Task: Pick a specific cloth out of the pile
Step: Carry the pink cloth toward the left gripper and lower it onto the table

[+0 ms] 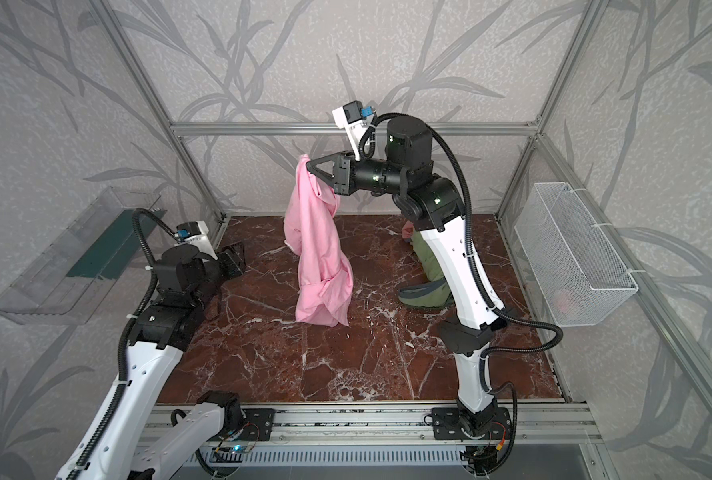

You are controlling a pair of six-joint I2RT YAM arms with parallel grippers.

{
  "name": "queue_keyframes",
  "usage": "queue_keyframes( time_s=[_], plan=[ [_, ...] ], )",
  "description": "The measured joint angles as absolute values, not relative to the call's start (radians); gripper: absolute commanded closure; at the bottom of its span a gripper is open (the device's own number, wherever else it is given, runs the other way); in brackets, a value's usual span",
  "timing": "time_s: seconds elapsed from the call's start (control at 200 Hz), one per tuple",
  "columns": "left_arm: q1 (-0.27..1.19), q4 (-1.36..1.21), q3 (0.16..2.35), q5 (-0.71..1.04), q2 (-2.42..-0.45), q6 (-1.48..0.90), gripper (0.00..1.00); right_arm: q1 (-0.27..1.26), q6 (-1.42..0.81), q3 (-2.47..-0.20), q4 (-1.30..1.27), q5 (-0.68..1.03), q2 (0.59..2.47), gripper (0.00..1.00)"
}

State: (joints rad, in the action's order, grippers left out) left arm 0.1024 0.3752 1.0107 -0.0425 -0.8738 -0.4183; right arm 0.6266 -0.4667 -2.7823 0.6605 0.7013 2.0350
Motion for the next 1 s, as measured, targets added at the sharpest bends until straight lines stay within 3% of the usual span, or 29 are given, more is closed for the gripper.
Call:
queue_keyframes(
  time_s=[0.435, 0.905, 1.0],
  plan=[
    [0.102, 0.428, 1.011, -0.065, -0.837, -0.411, 0.51, 0.756, -0.559, -2.801, 0.449, 0.684, 2.320, 1.00],
    [0.102, 0.452, 0.964, -0.088, -0.760, -0.411, 0.51, 0.810, -0.668, -2.803, 0.187, 0.532, 2.661, 1.00],
    [0.102, 0.453, 0.964, -0.088, -0.765, -0.412, 0.51, 0.814, -0.683, -2.803, 0.175, 0.509, 2.697, 0.75]
  ],
)
